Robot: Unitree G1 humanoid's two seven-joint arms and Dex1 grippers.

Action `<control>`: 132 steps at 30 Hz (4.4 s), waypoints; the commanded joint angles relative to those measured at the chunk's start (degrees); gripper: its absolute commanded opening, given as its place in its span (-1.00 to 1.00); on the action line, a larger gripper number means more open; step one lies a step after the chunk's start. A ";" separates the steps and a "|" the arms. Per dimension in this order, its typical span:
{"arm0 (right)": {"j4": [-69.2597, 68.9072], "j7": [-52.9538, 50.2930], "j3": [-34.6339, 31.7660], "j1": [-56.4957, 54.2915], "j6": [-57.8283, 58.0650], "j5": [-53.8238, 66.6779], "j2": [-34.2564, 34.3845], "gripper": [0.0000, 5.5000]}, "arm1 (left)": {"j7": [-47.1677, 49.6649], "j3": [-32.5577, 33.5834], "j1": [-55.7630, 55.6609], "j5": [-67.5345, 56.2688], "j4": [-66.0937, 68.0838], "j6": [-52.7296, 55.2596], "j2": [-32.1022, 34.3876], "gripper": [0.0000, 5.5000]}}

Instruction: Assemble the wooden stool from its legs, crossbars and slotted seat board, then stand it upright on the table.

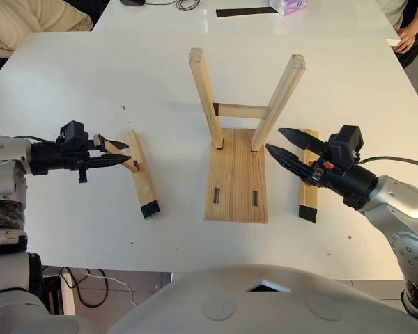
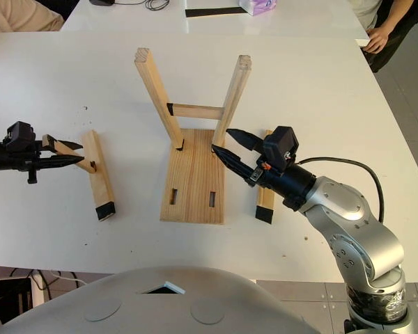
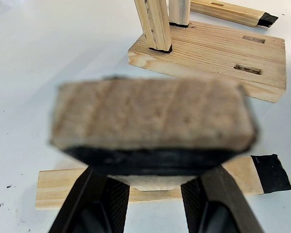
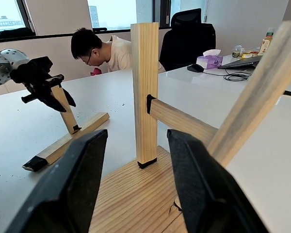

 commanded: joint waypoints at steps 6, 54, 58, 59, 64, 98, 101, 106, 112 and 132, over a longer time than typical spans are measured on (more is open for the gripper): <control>1.37 1.61 0.73 -0.76 -0.63 -1.66 -0.70 -0.18 | 0.43 -0.41 0.42 1.21 -1.25 0.57 -1.00 -0.53; 5.87 7.28 5.41 -4.96 0.09 -7.91 -2.93 -0.18 | 11.34 -5.93 14.75 3.72 -7.74 2.08 -4.43 -0.53; 6.41 7.78 5.81 -5.79 0.07 -8.18 -3.24 -0.18 | 14.47 -5.83 14.51 4.48 -6.72 1.63 -4.78 -0.53; 6.45 7.91 5.88 -5.89 0.07 -8.25 -3.32 -0.18 | 15.64 -5.85 14.20 5.16 -6.02 0.95 -5.01 -0.40; 6.60 8.22 6.32 -5.96 0.10 -8.59 -3.35 -0.18 | 19.66 -6.83 14.26 8.20 -4.83 -2.07 -7.32 -0.15; 5.57 9.74 3.31 -5.54 -0.34 -5.74 -3.56 -0.18 | 27.44 17.54 15.97 -26.46 -42.56 32.42 -6.63 -0.10; 5.20 8.93 2.50 -6.94 0.70 -3.94 -3.03 -0.18 | 29.13 18.91 14.62 -29.18 -43.08 34.62 -7.09 -0.10; 4.47 8.48 2.31 -7.50 1.21 -3.33 -3.33 -0.18 | 28.62 20.66 12.32 -31.71 -42.07 37.16 -5.46 -0.10; 3.79 8.38 1.54 -7.57 1.98 -2.48 -3.38 -0.18 | 25.98 22.25 12.64 -34.00 -43.73 40.98 -2.72 -0.10; 5.85 9.72 2.48 -6.68 1.51 -3.50 -3.60 -0.18 | 28.89 15.68 20.80 -27.39 -40.22 30.52 -10.49 -0.10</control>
